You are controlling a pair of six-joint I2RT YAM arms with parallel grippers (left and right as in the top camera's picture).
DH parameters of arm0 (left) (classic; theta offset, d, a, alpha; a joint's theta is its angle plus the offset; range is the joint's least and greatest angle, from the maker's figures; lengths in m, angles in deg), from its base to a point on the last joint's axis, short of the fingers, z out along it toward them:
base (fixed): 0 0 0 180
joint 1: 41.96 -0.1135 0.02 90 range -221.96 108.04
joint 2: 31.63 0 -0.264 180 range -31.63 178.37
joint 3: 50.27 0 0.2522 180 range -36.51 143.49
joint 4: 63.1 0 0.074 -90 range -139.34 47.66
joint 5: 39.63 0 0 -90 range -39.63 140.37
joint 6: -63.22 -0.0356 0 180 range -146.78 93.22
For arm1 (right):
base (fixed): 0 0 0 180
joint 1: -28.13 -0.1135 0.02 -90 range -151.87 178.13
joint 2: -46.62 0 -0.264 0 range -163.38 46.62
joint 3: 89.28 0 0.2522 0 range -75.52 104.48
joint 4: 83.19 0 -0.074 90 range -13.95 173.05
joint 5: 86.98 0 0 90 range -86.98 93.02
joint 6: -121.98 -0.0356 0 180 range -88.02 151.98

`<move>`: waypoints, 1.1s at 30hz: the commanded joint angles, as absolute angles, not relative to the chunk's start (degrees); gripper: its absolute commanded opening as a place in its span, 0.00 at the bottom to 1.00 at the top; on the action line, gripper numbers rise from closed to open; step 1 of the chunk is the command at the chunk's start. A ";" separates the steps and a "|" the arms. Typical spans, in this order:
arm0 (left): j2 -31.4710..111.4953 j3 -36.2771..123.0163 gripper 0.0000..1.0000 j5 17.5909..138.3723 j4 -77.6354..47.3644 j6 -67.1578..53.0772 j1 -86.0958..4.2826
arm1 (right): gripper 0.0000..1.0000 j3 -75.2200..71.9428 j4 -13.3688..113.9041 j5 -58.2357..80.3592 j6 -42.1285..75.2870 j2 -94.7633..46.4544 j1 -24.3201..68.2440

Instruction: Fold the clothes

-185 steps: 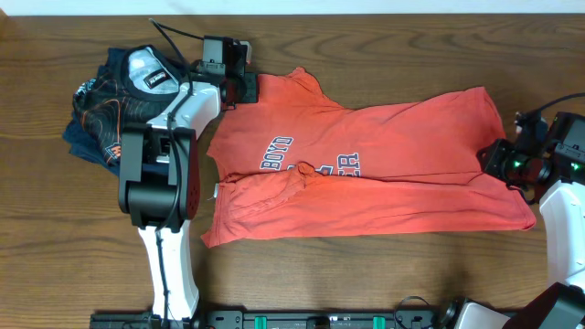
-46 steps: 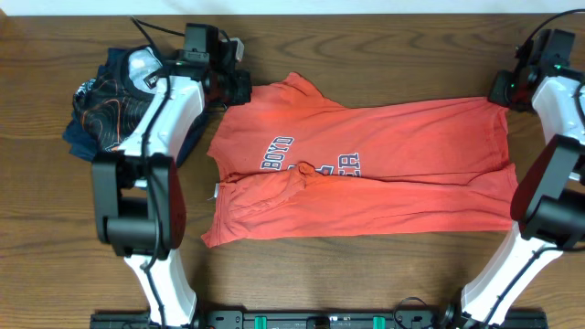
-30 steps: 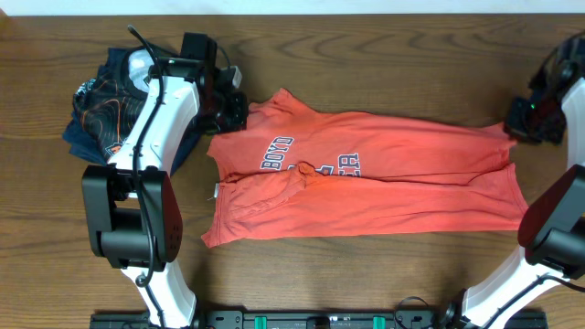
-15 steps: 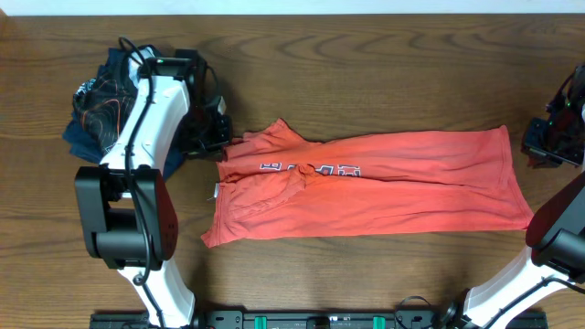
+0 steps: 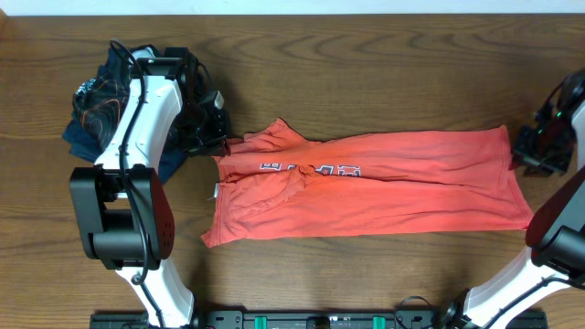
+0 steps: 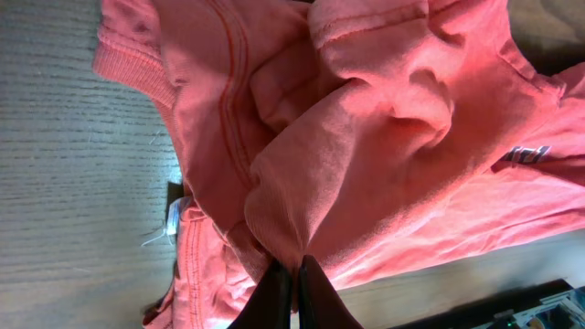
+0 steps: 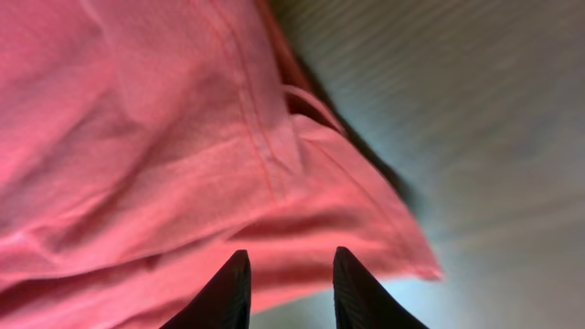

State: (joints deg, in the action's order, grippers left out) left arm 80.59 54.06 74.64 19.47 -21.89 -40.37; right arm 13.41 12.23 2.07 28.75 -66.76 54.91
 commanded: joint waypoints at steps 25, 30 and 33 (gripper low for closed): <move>80.44 54.80 0.06 75.42 18.91 -22.00 -40.55 | 0.28 -4.56 31.81 4.58 25.58 -66.00 54.71; 80.44 54.80 0.06 75.42 18.88 -22.00 -40.55 | 0.21 -4.34 32.36 4.58 25.56 -65.98 54.74; 80.44 54.80 0.06 75.42 18.88 -22.00 -40.55 | 0.22 -3.86 31.88 4.58 25.58 -65.74 54.74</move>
State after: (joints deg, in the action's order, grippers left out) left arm 80.59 54.06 74.66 18.75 -21.89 -40.37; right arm -3.53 31.72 4.10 26.31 -66.02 54.91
